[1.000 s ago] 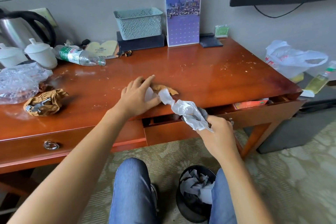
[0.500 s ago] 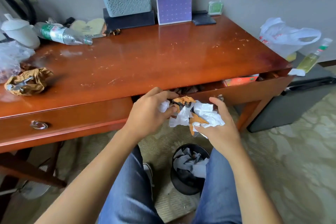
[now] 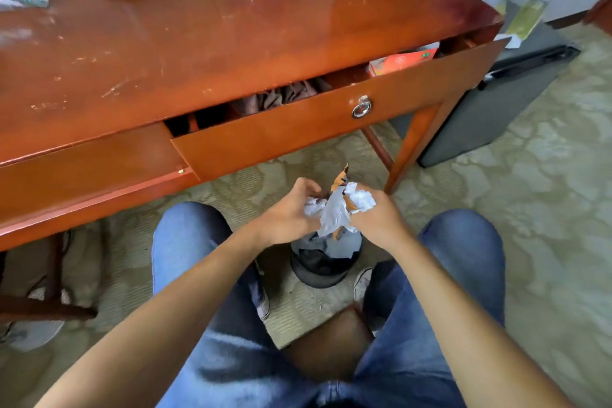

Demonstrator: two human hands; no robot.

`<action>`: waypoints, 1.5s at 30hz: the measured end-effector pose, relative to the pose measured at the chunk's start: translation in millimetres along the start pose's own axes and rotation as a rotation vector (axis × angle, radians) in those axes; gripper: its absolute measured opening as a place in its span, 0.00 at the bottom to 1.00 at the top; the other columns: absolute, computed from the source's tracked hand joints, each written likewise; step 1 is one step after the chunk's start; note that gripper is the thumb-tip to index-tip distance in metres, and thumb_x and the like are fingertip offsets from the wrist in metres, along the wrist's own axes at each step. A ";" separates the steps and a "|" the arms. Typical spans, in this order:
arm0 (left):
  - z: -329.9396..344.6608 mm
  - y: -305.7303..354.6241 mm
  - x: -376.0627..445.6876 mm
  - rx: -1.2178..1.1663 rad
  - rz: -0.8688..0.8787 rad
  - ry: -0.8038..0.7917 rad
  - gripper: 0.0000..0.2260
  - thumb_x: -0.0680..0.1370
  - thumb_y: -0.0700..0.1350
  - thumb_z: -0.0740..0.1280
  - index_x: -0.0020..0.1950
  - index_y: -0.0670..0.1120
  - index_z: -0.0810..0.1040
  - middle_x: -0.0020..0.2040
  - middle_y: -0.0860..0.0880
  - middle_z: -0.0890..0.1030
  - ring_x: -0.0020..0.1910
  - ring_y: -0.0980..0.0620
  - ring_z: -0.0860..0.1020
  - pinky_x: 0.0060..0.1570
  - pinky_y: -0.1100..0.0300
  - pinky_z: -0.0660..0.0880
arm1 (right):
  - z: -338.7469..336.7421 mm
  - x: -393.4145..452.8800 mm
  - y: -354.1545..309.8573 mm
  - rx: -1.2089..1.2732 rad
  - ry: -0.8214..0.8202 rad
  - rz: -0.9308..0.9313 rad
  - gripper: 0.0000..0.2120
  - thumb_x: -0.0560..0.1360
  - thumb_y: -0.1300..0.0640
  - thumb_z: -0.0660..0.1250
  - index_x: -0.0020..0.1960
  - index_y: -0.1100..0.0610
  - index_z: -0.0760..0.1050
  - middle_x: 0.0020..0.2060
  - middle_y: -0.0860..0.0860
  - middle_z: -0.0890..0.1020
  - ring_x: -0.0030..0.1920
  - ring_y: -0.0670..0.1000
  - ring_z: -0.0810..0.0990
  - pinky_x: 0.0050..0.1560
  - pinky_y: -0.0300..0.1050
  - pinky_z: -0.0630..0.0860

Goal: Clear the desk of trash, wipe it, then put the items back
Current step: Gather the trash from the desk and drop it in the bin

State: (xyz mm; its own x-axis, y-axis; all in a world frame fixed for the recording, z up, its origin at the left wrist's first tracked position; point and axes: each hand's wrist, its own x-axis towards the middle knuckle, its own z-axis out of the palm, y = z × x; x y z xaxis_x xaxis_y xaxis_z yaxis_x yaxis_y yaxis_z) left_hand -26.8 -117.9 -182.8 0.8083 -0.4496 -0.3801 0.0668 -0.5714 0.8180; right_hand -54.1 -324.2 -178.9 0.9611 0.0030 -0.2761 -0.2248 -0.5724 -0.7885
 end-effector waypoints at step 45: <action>141.6 -228.8 166.3 1.004 -0.137 -0.486 0.35 0.82 0.54 0.61 0.84 0.51 0.49 0.85 0.46 0.46 0.83 0.41 0.42 0.79 0.39 0.49 | 136.3 102.5 180.6 -0.548 -0.524 0.255 0.38 0.78 0.67 0.60 0.82 0.53 0.45 0.83 0.53 0.48 0.81 0.64 0.49 0.72 0.60 0.67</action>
State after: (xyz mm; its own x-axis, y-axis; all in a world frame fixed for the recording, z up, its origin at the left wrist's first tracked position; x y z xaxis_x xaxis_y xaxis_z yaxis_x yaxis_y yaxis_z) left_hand 9.5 -159.2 -494.3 0.5021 -0.4352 -0.7473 -0.5412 -0.8322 0.1209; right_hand -18.0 -315.5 -424.5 0.6596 0.1244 -0.7413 -0.1862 -0.9284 -0.3215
